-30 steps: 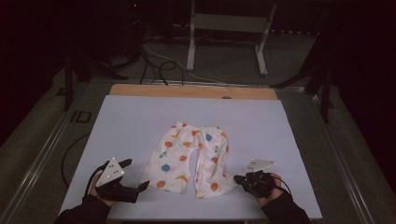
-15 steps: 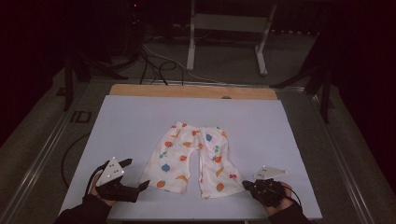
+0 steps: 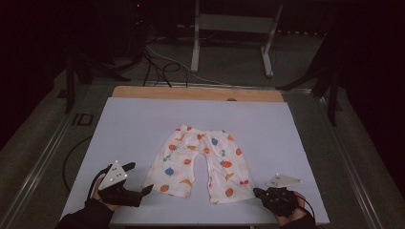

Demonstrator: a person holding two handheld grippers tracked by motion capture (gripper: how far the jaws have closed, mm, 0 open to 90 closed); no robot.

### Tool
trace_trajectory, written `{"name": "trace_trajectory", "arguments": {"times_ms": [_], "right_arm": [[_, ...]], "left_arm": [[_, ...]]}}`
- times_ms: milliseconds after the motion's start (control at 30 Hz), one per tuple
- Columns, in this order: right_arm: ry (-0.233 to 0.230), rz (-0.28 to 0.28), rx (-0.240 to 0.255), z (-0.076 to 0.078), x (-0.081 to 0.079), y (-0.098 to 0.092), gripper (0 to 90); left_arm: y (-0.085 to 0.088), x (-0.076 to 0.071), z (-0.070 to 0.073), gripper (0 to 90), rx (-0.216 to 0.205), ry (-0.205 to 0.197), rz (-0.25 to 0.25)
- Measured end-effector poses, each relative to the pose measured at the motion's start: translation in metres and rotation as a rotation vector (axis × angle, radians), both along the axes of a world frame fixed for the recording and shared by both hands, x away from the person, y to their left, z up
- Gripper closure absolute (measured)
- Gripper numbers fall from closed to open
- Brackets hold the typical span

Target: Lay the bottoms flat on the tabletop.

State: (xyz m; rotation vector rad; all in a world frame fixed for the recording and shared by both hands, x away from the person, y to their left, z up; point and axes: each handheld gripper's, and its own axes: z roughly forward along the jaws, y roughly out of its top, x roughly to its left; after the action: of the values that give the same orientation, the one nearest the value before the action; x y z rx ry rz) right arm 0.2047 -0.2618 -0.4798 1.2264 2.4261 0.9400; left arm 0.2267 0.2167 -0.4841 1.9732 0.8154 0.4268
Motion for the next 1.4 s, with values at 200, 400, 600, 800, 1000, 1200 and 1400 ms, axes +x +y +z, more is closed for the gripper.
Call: {"name": "trace_trajectory", "arguments": {"times_ms": [200, 400, 600, 800, 1000, 1200, 1400], "right_arm": [[-0.101, -0.06, 0.079, 0.004, 0.003, -0.006, 43.6], [-0.145, -0.097, 0.094, 0.004, 0.009, -0.012, 35.0], [-0.17, -0.088, 0.111, 0.0, 0.017, -0.018, 32.7], [-0.176, -0.073, 0.118, -0.003, 0.031, -0.022, 26.2], [-0.18, -0.063, 0.138, -0.003, 0.039, -0.022, 14.7], [-0.193, -0.036, 0.156, 0.0, 0.054, -0.025, 9.0], [-0.196, -0.013, 0.167, 0.005, 0.069, -0.022, 8.9]], "left_arm": [[0.0, 0.0, -0.001, 2.5, 0.002, 0.004, -0.001], [-0.001, 0.001, -0.001, 2.5, 0.004, 0.006, -0.004], [-0.001, 0.001, -0.001, 2.4, -0.001, 0.005, -0.008], [0.002, 0.004, -0.001, 2.4, 0.003, 0.022, -0.005], [0.004, 0.01, -0.001, 1.2, 0.011, 0.072, -0.067], [0.009, 0.026, -0.002, 1.1, -0.022, 0.146, -0.159], [0.011, 0.043, 0.002, 1.1, -0.021, 0.147, -0.163]]}}
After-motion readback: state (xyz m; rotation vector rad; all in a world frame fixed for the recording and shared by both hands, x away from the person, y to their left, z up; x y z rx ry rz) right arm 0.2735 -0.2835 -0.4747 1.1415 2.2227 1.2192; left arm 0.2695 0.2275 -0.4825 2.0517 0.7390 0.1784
